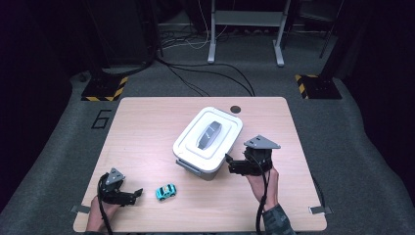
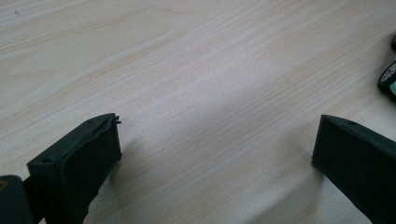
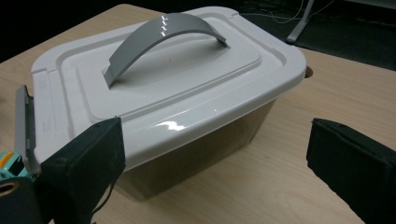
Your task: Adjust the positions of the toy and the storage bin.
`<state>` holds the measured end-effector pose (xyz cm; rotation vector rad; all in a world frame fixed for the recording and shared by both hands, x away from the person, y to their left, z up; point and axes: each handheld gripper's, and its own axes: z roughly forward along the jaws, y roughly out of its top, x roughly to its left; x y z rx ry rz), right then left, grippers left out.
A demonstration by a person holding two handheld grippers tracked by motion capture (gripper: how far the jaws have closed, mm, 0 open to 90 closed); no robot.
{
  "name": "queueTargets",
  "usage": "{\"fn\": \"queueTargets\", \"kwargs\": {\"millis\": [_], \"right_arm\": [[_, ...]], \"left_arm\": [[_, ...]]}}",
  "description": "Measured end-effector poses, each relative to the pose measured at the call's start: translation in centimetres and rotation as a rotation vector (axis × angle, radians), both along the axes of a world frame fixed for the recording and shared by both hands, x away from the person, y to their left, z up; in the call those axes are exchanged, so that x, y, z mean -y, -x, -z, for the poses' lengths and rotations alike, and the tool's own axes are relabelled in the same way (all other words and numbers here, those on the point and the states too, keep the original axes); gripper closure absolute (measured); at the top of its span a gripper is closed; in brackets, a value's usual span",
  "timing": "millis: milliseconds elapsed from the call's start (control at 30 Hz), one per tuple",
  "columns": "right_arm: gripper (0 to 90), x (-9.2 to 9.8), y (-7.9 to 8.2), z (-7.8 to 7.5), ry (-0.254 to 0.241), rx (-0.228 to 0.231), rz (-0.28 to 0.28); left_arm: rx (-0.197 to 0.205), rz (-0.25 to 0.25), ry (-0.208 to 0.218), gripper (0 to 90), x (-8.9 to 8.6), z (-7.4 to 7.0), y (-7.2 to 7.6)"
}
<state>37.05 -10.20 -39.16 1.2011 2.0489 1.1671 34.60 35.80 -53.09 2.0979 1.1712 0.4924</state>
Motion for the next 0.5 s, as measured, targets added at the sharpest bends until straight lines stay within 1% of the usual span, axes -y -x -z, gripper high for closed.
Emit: {"fn": "queueTargets", "kwargs": {"millis": [33,100,200,233,333,400,500], "right_arm": [[3.7,-0.1,0.0,0.0,0.004,-0.003,-0.004],[3.7,-0.9,0.0,0.0,0.014,-0.004,-0.028],[3.7,-3.0,-0.6,0.1,0.041,-0.007,-0.075],[3.7,-3.5,-0.9,0.2,0.047,-0.009,-0.082],[3.5,-5.2,-2.1,0.7,0.061,-0.035,-0.114],[3.2,-6.0,-2.9,1.1,0.078,-0.055,-0.120],[1.2,-6.5,-3.5,1.5,0.089,-0.079,-0.122]], "left_arm": [[-0.005,0.006,-0.005,0.5,0.0,-0.1,0.0],[-0.002,0.004,-0.003,0.5,0.0,0.0,0.0],[0.000,0.002,-0.002,0.5,0.0,0.0,0.0],[-0.004,0.005,-0.003,0.5,0.0,0.0,0.0],[-0.004,0.004,-0.004,0.6,0.0,0.0,0.0],[-0.007,0.006,-0.004,0.6,0.0,-0.1,0.0],[-0.005,0.002,-0.003,0.6,0.0,-0.1,0.0]]}}
